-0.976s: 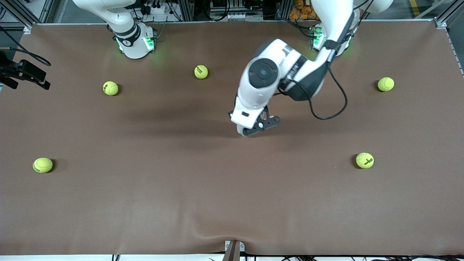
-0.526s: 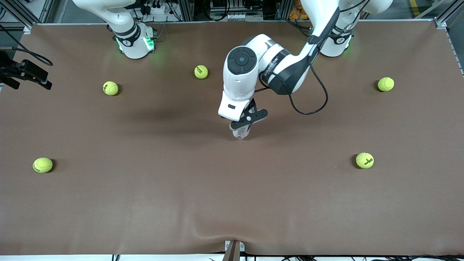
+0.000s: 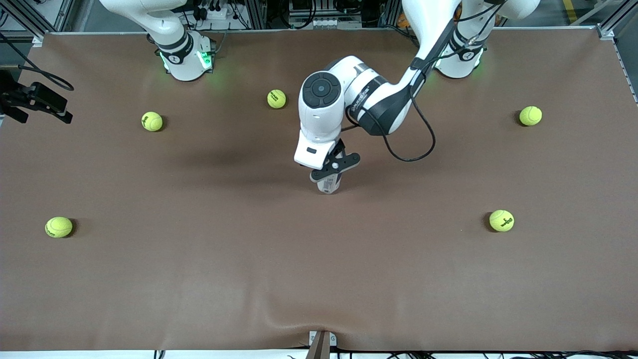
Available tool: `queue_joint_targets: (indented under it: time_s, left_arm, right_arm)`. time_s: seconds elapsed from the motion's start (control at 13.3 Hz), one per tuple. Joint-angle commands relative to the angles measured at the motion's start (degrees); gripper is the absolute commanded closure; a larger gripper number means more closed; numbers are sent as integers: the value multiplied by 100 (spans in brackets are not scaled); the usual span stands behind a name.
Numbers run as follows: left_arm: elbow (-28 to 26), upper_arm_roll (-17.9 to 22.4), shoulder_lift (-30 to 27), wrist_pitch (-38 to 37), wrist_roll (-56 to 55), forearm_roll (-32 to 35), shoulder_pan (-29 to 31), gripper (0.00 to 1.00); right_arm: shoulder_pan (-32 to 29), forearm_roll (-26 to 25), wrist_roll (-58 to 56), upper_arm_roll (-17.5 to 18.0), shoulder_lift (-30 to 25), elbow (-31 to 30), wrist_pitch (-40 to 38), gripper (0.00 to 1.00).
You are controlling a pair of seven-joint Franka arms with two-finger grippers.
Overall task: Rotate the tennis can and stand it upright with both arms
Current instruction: 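Rotate the can upright and set it down with the left gripper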
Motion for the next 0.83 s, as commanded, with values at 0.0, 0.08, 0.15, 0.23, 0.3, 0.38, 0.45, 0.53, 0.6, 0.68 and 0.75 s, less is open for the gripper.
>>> queue_joint_targets:
  time_s: [0.0,0.08,0.15,0.23,0.3,0.38,0.45,0.53,0.6,0.68,0.75]
  left_arm:
    - [41,54,42,80,-167,154,-74,100]
    - [32,54,42,80,-167,163,-82,100]
    - [32,45,42,80,-158,163,-74,100]
    - [32,45,33,80,-158,154,-65,100]
    - [32,53,42,89,-150,154,-65,100]
    - [32,54,42,98,-149,154,-48,98]
    - [32,54,42,98,-115,154,-39,77]
    - [32,54,42,98,-158,154,-47,25]
    - [32,54,33,98,-141,154,-39,22]
    - [32,54,24,107,-141,154,-47,19]
    - [32,54,24,98,-141,154,-47,0]
  right_arm:
    - [25,95,12,-17,38,81,36,0]
    - [25,86,21,-17,46,81,45,0]
    - [25,86,13,-17,55,81,54,0]
    - [25,86,21,-17,55,81,54,0]
    - [25,86,13,-17,55,90,63,0]
    - [25,94,21,-17,55,90,63,0]
    - [16,95,21,-17,55,90,63,0]
    - [25,95,21,-17,64,90,80,0]
    - [16,95,21,-17,64,90,132,0]
    - [16,95,21,-17,64,90,142,0]
    - [25,95,21,-17,81,90,142,0]
